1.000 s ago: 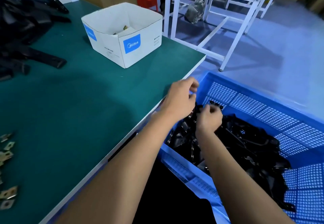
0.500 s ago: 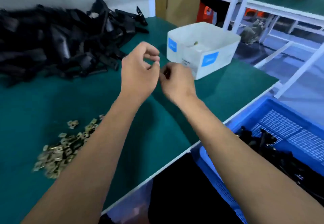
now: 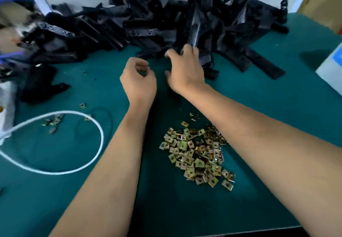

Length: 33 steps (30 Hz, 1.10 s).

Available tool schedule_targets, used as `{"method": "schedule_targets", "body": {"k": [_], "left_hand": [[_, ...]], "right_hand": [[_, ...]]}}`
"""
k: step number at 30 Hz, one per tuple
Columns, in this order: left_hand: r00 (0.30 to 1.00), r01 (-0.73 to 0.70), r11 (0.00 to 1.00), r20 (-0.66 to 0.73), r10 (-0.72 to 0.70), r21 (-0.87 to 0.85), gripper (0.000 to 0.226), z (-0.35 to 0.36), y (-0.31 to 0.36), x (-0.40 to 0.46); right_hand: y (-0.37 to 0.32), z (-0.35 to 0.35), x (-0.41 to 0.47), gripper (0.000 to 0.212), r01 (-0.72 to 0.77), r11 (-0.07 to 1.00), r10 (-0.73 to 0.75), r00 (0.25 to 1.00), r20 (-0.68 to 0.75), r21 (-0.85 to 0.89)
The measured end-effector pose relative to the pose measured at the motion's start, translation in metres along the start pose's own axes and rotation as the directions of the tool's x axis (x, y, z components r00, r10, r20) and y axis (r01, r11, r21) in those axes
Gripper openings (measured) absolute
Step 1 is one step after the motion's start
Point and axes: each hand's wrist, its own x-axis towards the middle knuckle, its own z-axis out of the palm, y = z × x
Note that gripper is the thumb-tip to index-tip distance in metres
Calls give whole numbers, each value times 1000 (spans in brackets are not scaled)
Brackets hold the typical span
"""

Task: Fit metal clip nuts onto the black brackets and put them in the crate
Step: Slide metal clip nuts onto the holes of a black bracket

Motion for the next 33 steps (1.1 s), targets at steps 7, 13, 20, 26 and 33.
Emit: {"method": "schedule_targets", "body": {"k": [7, 13, 20, 26, 33], "left_hand": [[979, 202, 970, -7, -205, -135, 12, -1, -2, 7], [978, 202, 950, 2, -208, -239, 4, 0, 2, 2], [986, -153, 979, -83, 143, -137, 17, 2, 11, -9], [854, -507, 861, 114, 507, -36, 42, 0, 18, -14], [933, -361, 878, 116, 342, 314, 32, 4, 9, -14]], "right_hand": [[-10, 7, 13, 25, 31, 999, -30, 998, 61, -14], [-6, -7, -6, 38, 157, 984, -136, 969, -207, 89], [11, -53, -18, 23, 305, 586, 75, 902, -424, 751], [32, -54, -37, 33, -103, -92, 159, 980, 116, 990], [68, -39, -46, 42, -120, 611, 89, 993, 83, 782]]}}
